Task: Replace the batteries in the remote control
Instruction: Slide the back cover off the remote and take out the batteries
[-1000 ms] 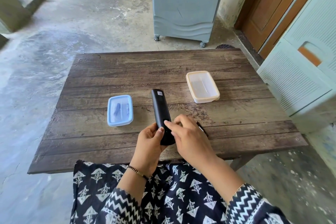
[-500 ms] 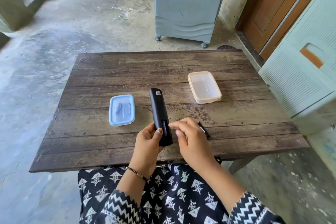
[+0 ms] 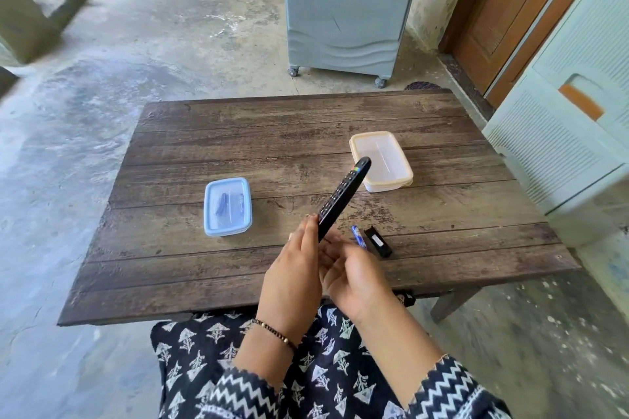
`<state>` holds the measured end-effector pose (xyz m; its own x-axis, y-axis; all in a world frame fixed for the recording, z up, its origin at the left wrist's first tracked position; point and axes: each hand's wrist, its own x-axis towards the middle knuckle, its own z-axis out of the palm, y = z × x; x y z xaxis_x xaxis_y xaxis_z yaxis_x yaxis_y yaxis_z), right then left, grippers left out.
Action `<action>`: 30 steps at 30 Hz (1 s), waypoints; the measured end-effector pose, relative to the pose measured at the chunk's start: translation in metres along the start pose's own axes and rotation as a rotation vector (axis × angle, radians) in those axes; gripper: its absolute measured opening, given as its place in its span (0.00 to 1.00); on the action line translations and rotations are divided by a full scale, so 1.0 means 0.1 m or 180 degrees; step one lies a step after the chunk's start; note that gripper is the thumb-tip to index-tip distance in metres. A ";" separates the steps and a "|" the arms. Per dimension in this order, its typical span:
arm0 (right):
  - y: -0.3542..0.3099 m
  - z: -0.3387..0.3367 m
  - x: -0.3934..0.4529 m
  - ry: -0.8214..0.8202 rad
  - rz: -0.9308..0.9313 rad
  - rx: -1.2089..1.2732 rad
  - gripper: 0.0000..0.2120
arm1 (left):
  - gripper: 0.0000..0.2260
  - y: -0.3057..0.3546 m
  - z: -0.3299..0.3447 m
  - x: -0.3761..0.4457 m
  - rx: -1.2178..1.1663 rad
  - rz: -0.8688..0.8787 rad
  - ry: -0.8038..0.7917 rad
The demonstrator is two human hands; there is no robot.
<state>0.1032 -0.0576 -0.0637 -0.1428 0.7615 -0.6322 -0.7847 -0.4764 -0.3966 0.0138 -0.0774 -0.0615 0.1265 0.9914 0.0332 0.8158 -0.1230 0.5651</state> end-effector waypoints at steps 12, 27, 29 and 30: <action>-0.09 -0.03 -0.04 -0.0108 -0.0232 -0.0676 0.10 | 0.22 -0.02 0.02 0.01 -0.0504 -0.0124 0.0528; -0.53 -0.44 0.00 0.1366 -0.2449 -0.5407 0.09 | 0.06 -0.06 0.15 0.15 -0.1858 -0.1387 0.0352; -0.54 -0.39 0.02 0.1256 -0.2504 -0.5643 0.08 | 0.06 -0.06 0.14 0.18 -0.1863 -0.1516 0.0380; -0.55 -0.36 0.03 0.1195 -0.2503 -0.5736 0.08 | 0.06 -0.07 0.13 0.19 -0.1869 -0.1545 0.0396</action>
<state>0.1677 -0.0452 -0.0681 0.1639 0.9865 -0.0057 0.8281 -0.1408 -0.5426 0.0182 -0.0587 -0.0756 -0.2618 0.9302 -0.2573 0.3261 0.3362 0.8835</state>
